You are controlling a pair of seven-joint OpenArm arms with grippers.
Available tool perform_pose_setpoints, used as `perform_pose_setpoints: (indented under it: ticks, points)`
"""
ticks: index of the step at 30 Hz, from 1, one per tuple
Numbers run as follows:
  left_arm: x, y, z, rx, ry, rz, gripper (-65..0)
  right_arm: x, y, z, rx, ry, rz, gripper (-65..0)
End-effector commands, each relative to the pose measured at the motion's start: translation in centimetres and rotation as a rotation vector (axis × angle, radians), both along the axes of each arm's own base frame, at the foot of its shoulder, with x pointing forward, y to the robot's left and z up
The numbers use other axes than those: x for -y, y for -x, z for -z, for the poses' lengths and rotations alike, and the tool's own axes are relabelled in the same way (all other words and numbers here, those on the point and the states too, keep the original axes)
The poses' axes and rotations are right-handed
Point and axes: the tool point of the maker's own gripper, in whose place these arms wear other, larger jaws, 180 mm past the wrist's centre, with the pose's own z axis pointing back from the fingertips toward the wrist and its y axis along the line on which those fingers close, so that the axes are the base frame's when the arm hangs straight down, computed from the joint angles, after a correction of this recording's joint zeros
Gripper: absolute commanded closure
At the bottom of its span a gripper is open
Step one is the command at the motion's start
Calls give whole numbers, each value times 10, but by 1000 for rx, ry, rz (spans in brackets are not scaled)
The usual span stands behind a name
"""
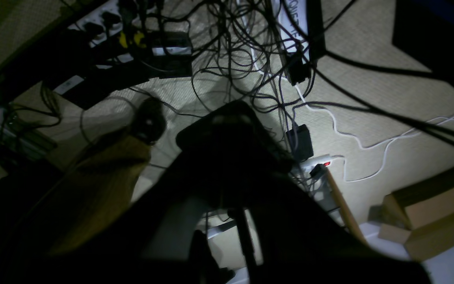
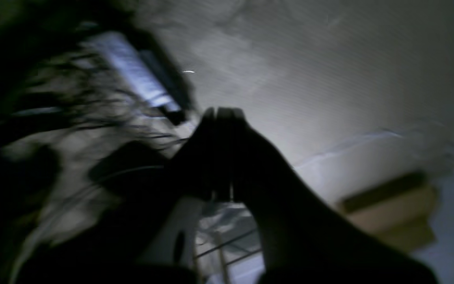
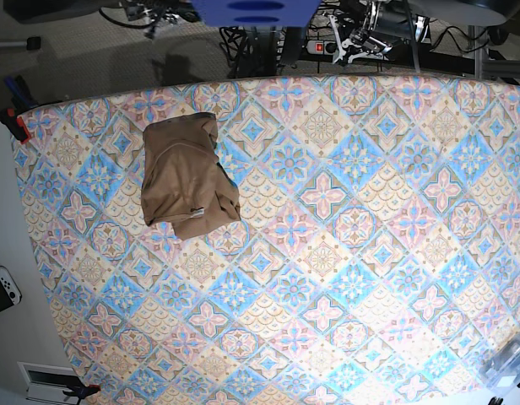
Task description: Layout the t-shirt on the table in an organized manner, then fold the t-shirt properly
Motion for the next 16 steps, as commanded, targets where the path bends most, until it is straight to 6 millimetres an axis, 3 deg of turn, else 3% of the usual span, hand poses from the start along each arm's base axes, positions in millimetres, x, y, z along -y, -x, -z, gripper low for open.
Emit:
perform_pose_setpoints:
  ticks: [1,4,8,13,16]
  points:
    - [-2,0,0,-1,-2,0,0,-1,-9,1,20,-1,-1,0]
    - [-2,-1,0,0,-2,2,0,-5,-10,2,19,-8,0,0]
    - [-2,-2,0,1,-2,2,0,-5,-31,3,50,-8,0,0]
    - [-2,-2,0,1,-1,5,0,-5,-32,3,51,-8,-1,0]
    - [13,-1,1,0,21,6,0,-5,-45,4,71,-8,-2,0]
